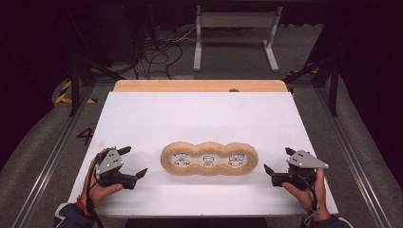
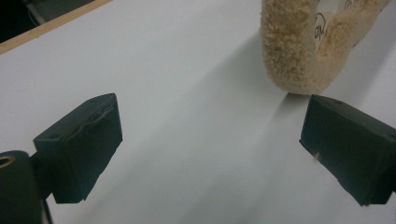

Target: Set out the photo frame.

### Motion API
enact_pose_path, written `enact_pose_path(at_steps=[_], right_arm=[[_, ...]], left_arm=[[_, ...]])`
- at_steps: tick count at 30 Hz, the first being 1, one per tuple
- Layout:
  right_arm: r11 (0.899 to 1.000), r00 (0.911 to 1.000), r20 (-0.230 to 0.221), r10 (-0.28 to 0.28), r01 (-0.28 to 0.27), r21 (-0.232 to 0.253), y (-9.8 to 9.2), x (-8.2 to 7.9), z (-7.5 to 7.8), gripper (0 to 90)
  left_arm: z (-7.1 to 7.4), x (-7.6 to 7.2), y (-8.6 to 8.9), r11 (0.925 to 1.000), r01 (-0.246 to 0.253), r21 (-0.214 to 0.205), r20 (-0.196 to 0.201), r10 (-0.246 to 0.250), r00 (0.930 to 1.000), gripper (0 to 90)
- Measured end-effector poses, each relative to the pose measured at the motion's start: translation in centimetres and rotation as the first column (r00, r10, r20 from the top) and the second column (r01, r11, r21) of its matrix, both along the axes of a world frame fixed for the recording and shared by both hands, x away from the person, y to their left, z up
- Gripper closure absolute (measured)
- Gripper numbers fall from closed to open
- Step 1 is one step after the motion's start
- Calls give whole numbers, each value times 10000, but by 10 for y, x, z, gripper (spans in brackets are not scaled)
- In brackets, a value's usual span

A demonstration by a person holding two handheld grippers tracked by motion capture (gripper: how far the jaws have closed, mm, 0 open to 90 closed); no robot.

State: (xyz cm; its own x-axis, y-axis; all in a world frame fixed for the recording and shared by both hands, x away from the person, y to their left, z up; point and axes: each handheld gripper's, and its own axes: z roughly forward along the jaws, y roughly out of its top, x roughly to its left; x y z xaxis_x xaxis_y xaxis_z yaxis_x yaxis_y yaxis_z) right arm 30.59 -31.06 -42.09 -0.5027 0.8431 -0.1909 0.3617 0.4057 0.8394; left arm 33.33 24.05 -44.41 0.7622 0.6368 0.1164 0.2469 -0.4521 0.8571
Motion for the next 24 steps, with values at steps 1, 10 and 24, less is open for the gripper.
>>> enact_pose_path(at_steps=[1, 10, 24], right_arm=[[10000, 10000, -12, -22, 22, 13, -1, 0, -1, 59], [9992, 9997, -110, -234, 237, 315, -10, -7, -8, 72], [9979, 9974, -387, -602, 610, 209, -26, -18, -20, 73]], left_arm=[[-1, -1, 1, 10000, -6, 11, -37, 6, 10000, 60], [-5, -7, 12, 9999, 156, 26, -96, -155, 9998, 60], [-15, -14, 26, 9999, -170, -4, -412, 170, 9990, 61]])
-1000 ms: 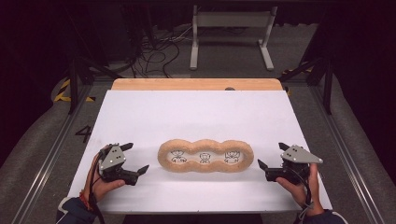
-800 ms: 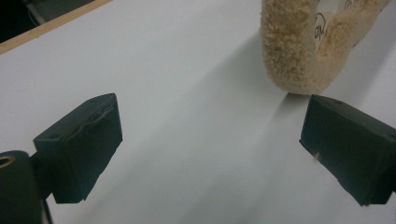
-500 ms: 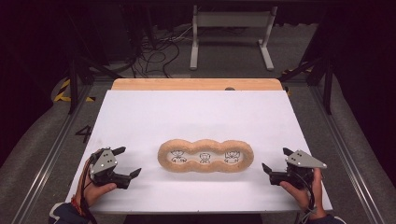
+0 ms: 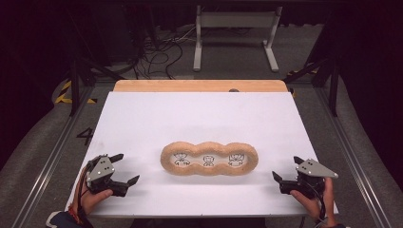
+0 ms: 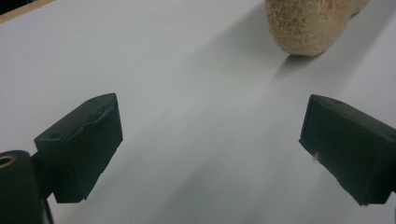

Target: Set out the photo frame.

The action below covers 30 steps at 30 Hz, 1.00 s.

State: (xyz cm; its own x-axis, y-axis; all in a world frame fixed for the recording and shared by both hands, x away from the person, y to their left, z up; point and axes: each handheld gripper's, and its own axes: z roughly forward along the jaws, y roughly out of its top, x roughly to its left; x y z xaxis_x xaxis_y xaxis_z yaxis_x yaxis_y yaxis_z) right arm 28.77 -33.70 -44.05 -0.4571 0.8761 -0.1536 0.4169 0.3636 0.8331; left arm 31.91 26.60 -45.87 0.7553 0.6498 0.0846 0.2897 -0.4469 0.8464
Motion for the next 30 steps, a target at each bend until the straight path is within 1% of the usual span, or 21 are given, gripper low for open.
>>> enact_pose_path(at_steps=[3, 4, 5, 8, 10, 12, 16, 18, 20, 24, 27, 30], right_arm=[[10000, 10000, -14, -57, 57, 37, -3, -2, -2, 74], [9999, 9999, -32, -120, 120, -10, -4, -3, -2, 73], [9999, 9999, -1, -120, 120, -20, -5, -4, -3, 73], [9998, 9998, -4, -174, 174, -135, -7, -6, -5, 72], [9997, 9998, -14, -183, 182, -160, -9, -9, -8, 72], [9990, 9998, 65, -176, 178, -411, -11, -11, -11, 73], [9993, 9997, 45, -260, 261, -272, -15, -11, -12, 73], [9989, 9990, 12, -455, 455, -130, -19, -10, -13, 73], [9982, 9982, -53, -589, 589, -110, -20, -9, -15, 73], [9975, 9975, 57, -703, 703, -17, -23, -8, -14, 73], [9972, 9972, 60, -745, 745, 19, -23, -8, -13, 73], [9969, 9968, 165, -784, 783, 36, -23, -8, -11, 73]], left_arm=[[-1, -2, 2, 10000, -62, -2, -1, 62, 10000, 61], [-1, -2, 3, 10000, -79, -5, 25, 79, 10000, 61], [-2, -2, 3, 9999, -36, -105, -26, 36, 10000, 62], [-3, -2, 5, 9999, -12, -109, -69, 11, 10000, 60], [-3, -1, 6, 10000, 0, -59, 20, 0, 10000, 59], [-3, 2, 7, 9999, -25, -136, -10, 25, 10000, 58], [-5, 4, 6, 9999, 29, -117, -62, -30, 10000, 57], [-7, 5, 5, 10000, 9, 14, -150, -9, 9999, 56], [-7, 6, 5, 9999, -30, 155, -130, 32, 9999, 54], [-7, 5, 4, 9999, -160, 53, -107, 160, 9998, 53], [-7, 5, 4, 9999, -154, 21, -81, 154, 9998, 53], [-7, 4, 5, 9999, -97, 52, -98, 97, 9999, 51]])
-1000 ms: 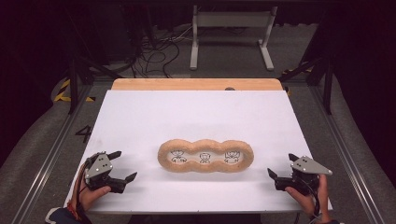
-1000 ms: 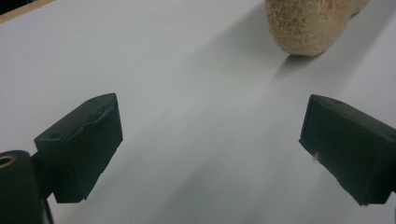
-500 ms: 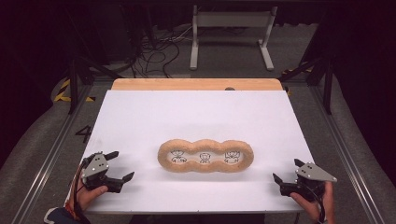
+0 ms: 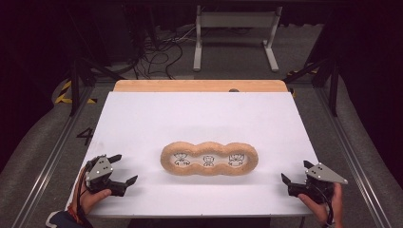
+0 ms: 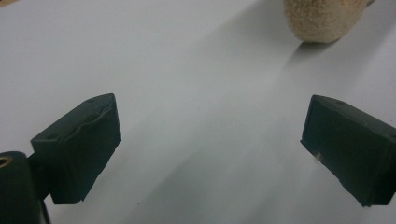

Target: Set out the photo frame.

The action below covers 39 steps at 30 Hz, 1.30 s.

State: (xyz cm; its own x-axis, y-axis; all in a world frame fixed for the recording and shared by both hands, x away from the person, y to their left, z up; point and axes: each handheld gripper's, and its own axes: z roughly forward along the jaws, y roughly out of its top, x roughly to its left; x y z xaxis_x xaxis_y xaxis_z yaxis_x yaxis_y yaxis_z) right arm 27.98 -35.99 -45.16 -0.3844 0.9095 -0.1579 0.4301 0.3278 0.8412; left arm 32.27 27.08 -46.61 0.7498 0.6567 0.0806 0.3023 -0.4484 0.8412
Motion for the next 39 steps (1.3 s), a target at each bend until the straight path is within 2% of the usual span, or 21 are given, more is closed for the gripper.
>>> enact_pose_path(at_steps=[13, 21, 39], right_arm=[[9998, 9999, -128, 39, -41, -184, 2, -1, -1, 73], [9999, 10000, -35, -43, 42, -151, 0, -4, 0, 73], [9999, 10000, -52, -66, 66, -126, -2, -4, -1, 73]], left_arm=[[3, 0, -1, 9997, 54, -242, 141, -50, 9999, 52], [3, 1, -5, 9997, 217, -136, 119, -215, 9997, 52], [3, 3, -8, 9999, 87, -53, 73, -87, 9999, 52]])
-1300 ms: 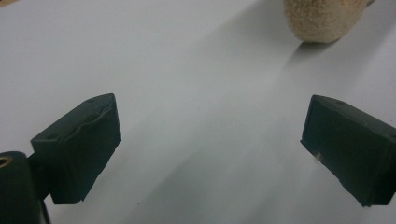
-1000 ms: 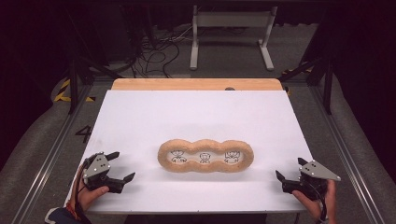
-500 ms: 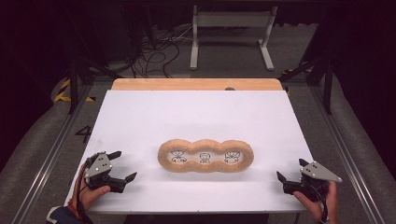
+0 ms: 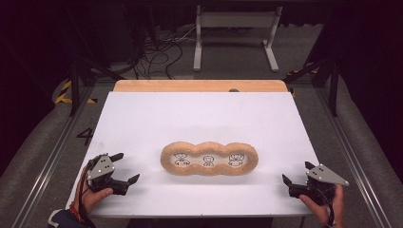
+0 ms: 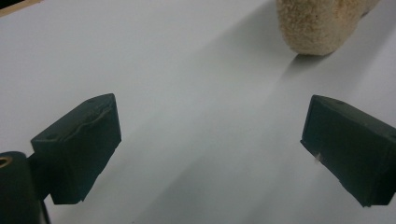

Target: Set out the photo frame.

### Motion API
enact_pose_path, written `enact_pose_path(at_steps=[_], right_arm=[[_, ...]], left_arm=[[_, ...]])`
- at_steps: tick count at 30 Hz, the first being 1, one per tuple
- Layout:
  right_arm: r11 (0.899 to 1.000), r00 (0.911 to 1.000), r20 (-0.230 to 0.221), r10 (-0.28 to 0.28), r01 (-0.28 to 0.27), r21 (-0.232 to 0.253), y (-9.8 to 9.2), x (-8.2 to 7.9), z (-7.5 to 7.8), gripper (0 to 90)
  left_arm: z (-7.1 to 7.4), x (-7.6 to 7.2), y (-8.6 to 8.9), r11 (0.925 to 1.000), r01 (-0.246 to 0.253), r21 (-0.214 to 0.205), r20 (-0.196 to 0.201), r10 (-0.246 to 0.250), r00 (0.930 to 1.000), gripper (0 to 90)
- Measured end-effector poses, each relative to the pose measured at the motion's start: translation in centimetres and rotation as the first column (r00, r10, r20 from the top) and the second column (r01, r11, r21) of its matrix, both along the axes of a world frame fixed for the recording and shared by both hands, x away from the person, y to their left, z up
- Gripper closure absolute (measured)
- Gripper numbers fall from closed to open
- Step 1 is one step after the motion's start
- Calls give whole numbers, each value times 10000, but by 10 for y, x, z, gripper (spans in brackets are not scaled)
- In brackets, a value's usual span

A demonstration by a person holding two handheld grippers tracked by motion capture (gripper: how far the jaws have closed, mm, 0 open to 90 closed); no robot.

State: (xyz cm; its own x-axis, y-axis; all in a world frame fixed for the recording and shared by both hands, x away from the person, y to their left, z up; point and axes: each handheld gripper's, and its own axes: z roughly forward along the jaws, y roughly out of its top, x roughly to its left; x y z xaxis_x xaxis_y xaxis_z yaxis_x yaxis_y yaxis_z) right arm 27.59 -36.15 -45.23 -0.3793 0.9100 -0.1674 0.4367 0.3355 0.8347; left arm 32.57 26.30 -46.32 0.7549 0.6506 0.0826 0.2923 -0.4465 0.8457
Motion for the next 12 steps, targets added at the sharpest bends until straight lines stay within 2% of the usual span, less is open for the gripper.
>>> enact_pose_path(at_steps=[8, 12], right_arm=[[10000, 10000, 28, -25, 25, 1, 0, -1, 1, 73], [10000, 10000, 9, 22, -22, -1, 2, 1, 0, 73]], left_arm=[[-1, 0, -2, 9996, -169, 214, -60, 171, 9998, 53], [-2, 0, -1, 9994, -284, 183, -81, 285, 9996, 55]])
